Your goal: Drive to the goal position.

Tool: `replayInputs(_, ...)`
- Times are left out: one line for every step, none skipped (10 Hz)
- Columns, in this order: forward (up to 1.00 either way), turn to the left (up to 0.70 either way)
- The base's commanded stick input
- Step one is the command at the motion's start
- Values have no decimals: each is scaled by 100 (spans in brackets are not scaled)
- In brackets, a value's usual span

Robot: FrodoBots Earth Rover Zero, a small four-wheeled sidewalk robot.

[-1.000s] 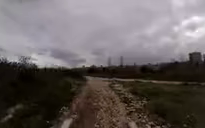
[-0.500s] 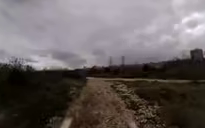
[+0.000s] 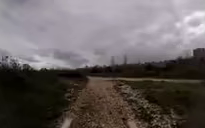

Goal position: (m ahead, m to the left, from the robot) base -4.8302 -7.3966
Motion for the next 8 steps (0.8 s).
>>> replayInputs(70, 0)
replayInputs(70, 0)
replayInputs(70, 0)
replayInputs(70, 0)
replayInputs(70, 0)
replayInputs(70, 0)
replayInputs(70, 0)
replayInputs(70, 0)
